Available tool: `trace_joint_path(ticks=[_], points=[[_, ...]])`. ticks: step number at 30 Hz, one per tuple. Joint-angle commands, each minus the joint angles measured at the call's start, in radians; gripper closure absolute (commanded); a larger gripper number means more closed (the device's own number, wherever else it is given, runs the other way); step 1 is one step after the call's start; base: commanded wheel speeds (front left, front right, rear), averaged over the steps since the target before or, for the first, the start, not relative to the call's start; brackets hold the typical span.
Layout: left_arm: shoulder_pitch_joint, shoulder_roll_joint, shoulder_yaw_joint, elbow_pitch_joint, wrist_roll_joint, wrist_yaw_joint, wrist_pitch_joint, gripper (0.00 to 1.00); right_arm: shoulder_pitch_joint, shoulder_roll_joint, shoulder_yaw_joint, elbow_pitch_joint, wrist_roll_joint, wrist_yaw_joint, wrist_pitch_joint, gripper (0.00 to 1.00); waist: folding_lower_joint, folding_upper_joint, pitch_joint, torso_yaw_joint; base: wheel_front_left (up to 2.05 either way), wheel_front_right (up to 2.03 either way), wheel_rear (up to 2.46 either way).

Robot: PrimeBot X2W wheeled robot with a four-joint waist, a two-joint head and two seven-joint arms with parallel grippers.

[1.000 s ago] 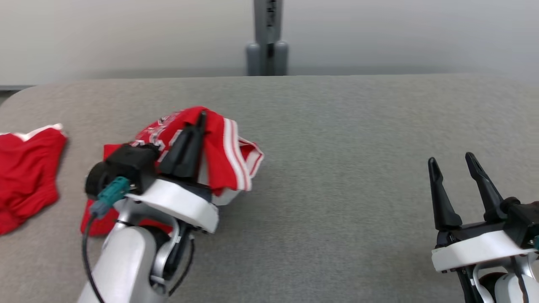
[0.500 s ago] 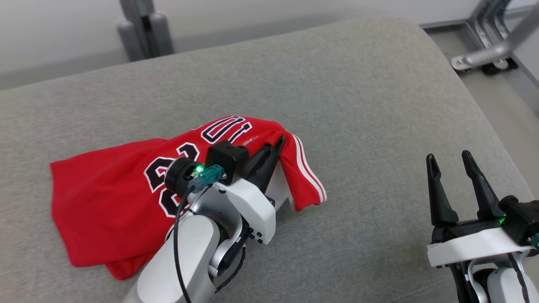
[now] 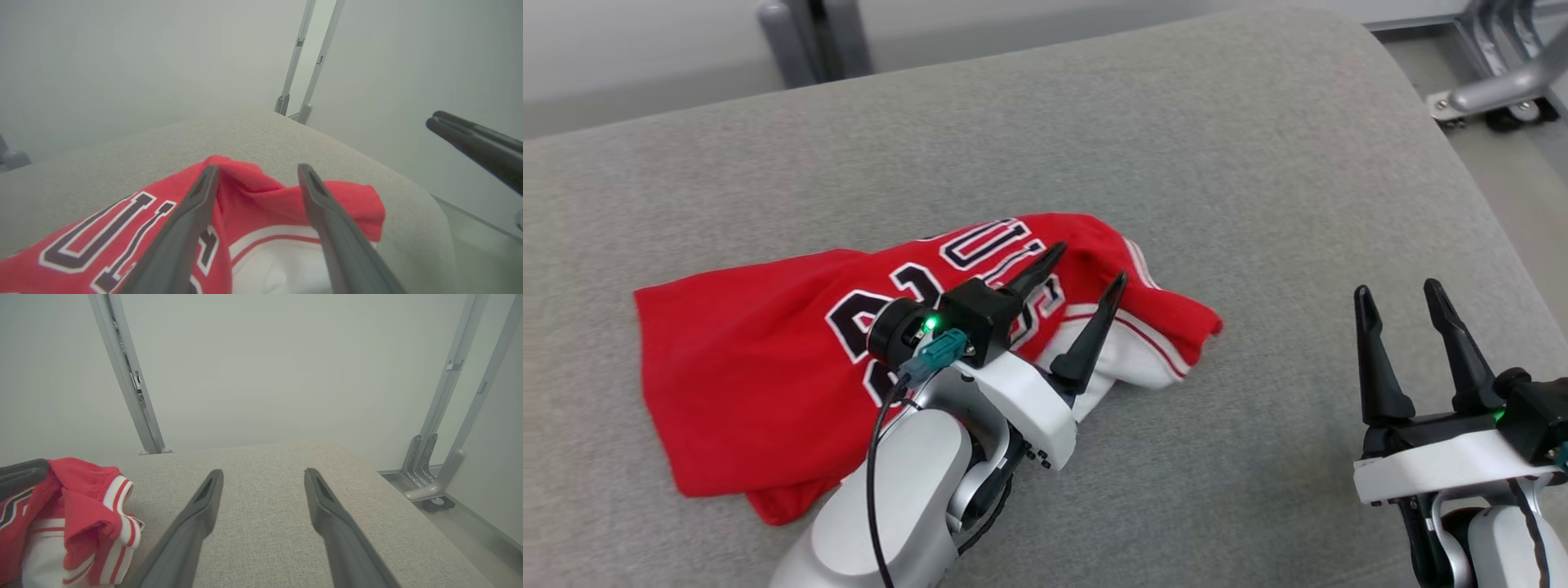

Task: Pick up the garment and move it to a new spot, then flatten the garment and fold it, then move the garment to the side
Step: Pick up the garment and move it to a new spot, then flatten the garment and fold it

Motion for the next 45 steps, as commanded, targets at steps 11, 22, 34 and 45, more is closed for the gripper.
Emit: trace_joint_path(ticks=[11, 22, 34, 45], points=[[0.092, 0.111, 0.111, -0.172, -0.011, 0.109, -0.056, 0.0, 0.018, -0.006, -0.018, -0.026, -0.023, 0.002, 0.022, 0.0, 0.0, 0.0, -0.089, 0.133, 0.0, 0.0, 0.0], [0.252, 0.255, 0.308, -0.275, -0.064, 0.225, -0.113, 0.0, 0.06, -0.006, -0.017, -0.051, -0.049, 0.002, 0.049, 0.0, 0.0, 0.0, -0.16, 0.187, 0.0, 0.0, 0.0], [0.496, 0.372, 0.371, -0.449, -0.049, 0.307, -0.091, 0.0, 0.129, -0.006, -0.006, -0.074, -0.064, 0.002, 0.086, 0.0, 0.0, 0.0, -0.243, 0.209, 0.0, 0.0, 0.0], [0.642, 0.409, 0.373, -0.555, -0.053, 0.367, -0.024, 0.0, 0.196, -0.006, -0.012, -0.101, -0.051, 0.002, 0.112, 0.0, 0.0, 0.0, -0.284, 0.208, 0.0, 0.0, 0.0]])
